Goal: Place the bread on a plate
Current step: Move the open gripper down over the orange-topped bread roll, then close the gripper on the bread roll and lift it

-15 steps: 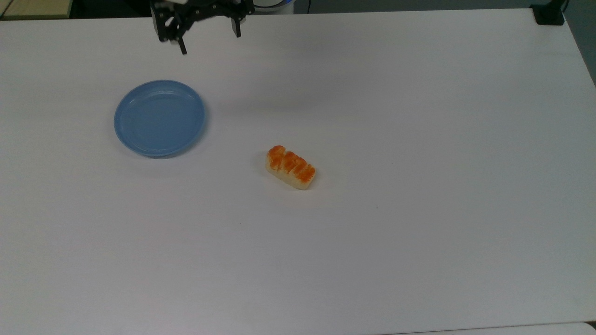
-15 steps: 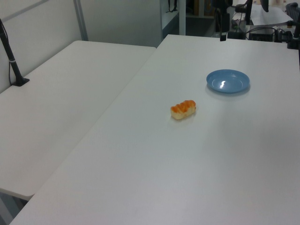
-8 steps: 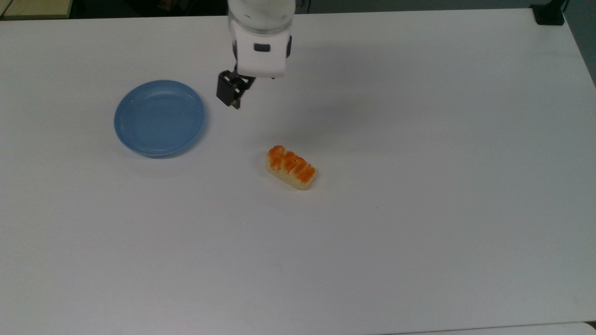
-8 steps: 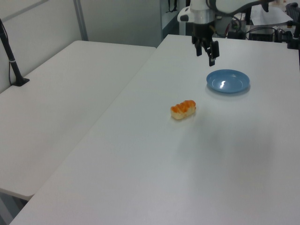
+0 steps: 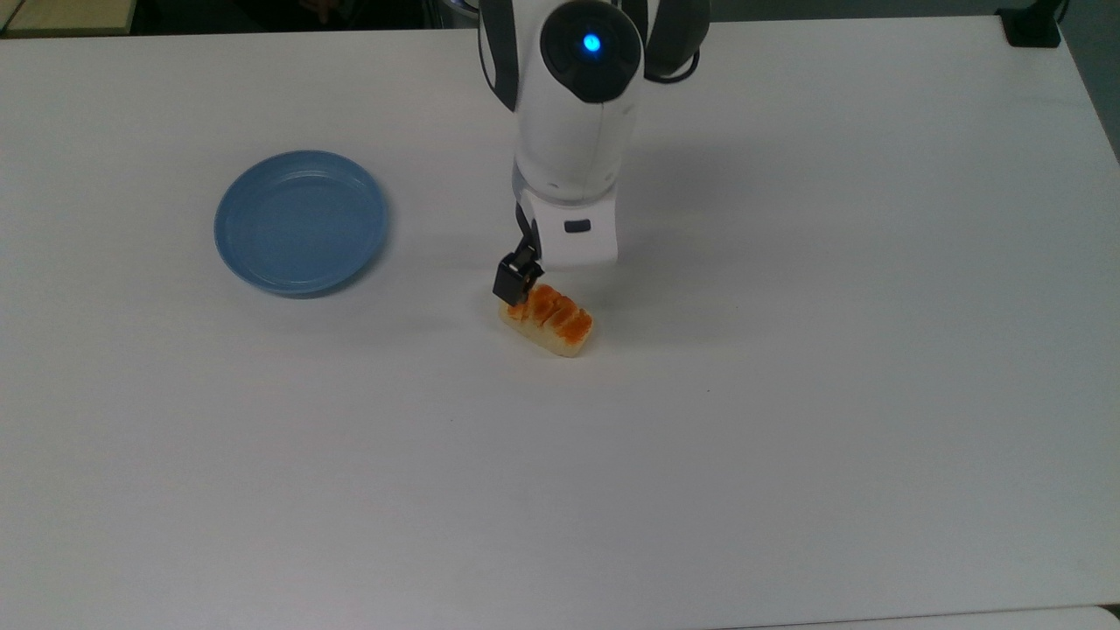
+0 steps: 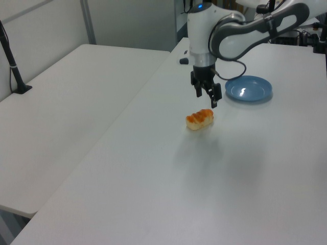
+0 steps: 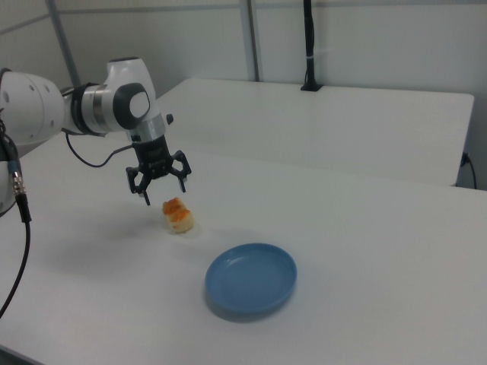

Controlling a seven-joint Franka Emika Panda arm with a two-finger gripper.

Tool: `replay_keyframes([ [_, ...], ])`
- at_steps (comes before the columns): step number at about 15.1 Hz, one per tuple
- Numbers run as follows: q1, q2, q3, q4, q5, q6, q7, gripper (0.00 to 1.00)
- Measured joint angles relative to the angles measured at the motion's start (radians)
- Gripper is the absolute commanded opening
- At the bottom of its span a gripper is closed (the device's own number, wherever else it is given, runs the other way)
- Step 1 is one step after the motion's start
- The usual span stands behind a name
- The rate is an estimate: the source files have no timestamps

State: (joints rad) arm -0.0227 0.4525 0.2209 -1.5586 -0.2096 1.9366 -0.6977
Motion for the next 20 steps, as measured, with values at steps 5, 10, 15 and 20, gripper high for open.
replay_keyframes([
  [5, 0.01, 0.063, 0.0, 0.003, -0.038, 0.042, 0.0, 1.0],
  [10, 0.014, 0.106, 0.0, 0.019, -0.042, 0.059, 0.005, 0.97],
  [15, 0.017, 0.158, -0.001, 0.073, -0.05, 0.066, 0.02, 0.49],
  [20, 0.02, 0.172, -0.001, 0.09, -0.065, 0.069, 0.075, 0.22],
])
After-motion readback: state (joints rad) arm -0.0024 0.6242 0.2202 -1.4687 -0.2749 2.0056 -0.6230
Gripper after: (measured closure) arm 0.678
